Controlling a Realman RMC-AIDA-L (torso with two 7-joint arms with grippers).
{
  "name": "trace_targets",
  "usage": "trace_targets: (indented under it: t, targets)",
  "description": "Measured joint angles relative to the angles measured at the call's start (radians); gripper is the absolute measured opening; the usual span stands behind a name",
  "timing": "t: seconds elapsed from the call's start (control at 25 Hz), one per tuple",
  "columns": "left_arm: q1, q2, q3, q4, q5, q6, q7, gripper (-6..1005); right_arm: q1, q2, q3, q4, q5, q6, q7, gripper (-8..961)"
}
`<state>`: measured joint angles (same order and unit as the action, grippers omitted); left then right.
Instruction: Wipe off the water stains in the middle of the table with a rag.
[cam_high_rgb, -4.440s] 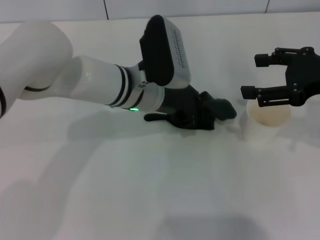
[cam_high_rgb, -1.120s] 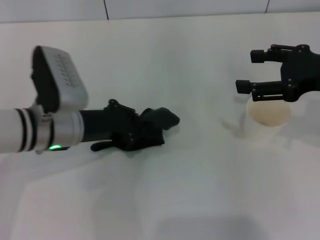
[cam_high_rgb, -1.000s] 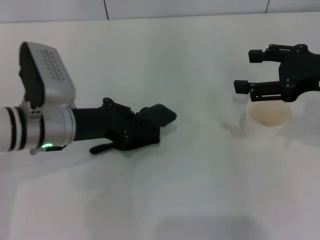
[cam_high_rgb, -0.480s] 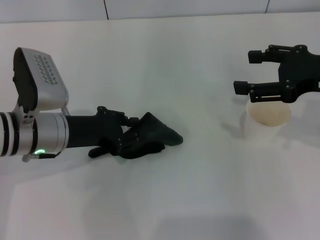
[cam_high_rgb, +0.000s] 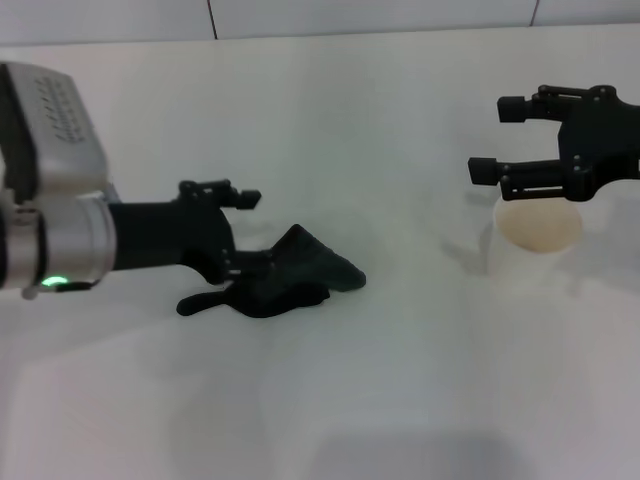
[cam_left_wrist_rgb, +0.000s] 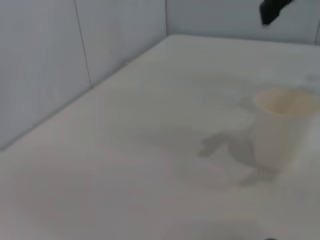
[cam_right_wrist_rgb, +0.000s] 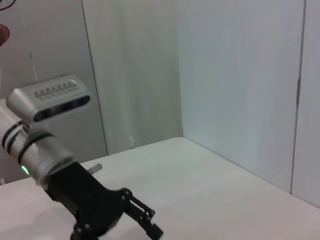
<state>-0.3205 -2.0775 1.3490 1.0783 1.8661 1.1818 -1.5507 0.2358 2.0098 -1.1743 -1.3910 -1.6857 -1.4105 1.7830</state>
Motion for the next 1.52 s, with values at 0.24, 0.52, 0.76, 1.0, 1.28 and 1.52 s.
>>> trace_targets:
  t: [0.24, 0.52, 0.76, 1.0, 1.28, 1.52]
  targets:
    - [0.005, 0.0, -0.249, 0.006, -0.063, 0.231, 0.072, 757, 0.0, 0.0, 0.002, 0.0, -0.001, 0.003, 0.0, 838]
    - [-0.014, 0.027, -0.496, -0.047, -0.092, 0.51, 0.132, 783, -0.003, 0.0, -0.001, 0.001, -0.005, 0.007, 0.0, 839]
    - [-0.048, 0.084, -0.528, -0.14, -0.089, 0.647, 0.136, 777, -0.006, -0.002, 0.001, 0.001, -0.011, -0.011, -0.001, 839]
    - [-0.082, 0.112, -0.523, -0.194, -0.072, 0.694, 0.13, 775, -0.008, -0.003, 0.004, 0.003, -0.05, -0.036, 0.005, 838]
    - [-0.111, 0.102, -0.522, -0.199, -0.004, 0.692, 0.13, 773, -0.007, -0.005, 0.006, 0.018, -0.073, -0.045, 0.006, 838]
    - [-0.123, 0.098, -0.523, -0.202, 0.01, 0.691, 0.129, 773, -0.008, -0.005, 0.017, 0.024, -0.09, -0.062, 0.008, 839]
